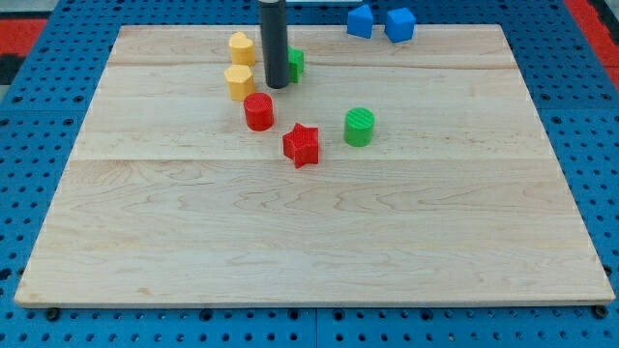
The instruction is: Push green star to the top center of the board
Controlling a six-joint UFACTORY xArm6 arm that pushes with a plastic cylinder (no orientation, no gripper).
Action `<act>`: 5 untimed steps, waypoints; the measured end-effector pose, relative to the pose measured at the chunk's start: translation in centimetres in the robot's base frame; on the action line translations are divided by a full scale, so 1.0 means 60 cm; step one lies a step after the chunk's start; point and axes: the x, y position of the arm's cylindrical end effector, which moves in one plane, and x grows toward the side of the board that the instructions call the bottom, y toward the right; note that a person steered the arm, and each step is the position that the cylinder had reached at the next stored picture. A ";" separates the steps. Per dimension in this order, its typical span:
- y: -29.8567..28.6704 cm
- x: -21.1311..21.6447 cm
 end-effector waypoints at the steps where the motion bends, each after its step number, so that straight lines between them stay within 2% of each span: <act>1: -0.011 -0.042; 2: 0.031 -0.079; 5: 0.162 -0.072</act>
